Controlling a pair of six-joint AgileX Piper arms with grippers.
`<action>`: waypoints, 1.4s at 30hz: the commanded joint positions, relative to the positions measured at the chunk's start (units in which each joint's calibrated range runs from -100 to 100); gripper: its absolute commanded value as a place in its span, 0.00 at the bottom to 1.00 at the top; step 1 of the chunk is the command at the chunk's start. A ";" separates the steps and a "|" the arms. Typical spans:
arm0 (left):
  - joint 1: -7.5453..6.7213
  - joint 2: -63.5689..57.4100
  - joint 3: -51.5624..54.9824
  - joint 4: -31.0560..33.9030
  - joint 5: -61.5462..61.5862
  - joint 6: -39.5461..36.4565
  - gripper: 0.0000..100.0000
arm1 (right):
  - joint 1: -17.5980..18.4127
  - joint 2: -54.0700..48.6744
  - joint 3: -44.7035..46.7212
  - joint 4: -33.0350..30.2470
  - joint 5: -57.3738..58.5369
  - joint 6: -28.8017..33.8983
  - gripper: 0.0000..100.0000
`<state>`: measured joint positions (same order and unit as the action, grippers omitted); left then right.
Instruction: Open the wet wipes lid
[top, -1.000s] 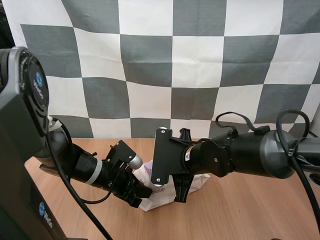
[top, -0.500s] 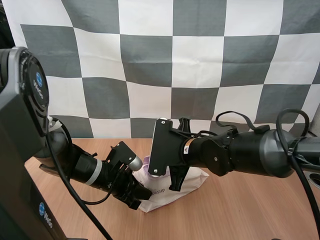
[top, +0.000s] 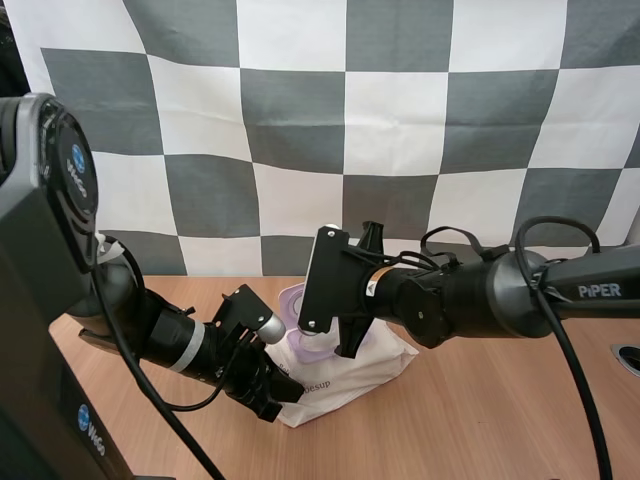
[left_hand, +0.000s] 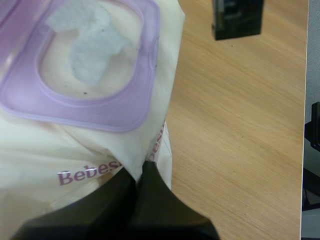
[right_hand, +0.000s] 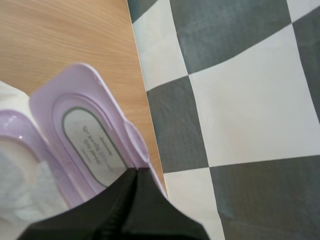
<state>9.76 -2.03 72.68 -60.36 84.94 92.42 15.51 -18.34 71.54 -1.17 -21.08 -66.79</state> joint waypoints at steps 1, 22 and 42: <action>-0.04 -0.02 0.02 -0.26 -0.22 0.95 0.00 | -0.80 1.95 -0.06 -0.06 -5.55 0.02 0.00; -0.04 -0.02 0.02 -0.26 -2.56 0.95 0.00 | -0.79 10.20 -8.26 3.40 -3.19 0.02 0.00; -0.04 -14.62 -2.92 1.00 -16.17 -11.57 0.85 | -0.79 4.11 -8.26 22.06 7.12 -5.62 0.52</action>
<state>9.76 -12.95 70.08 -60.10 68.54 91.06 14.72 -11.83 63.28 16.00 -13.95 -70.04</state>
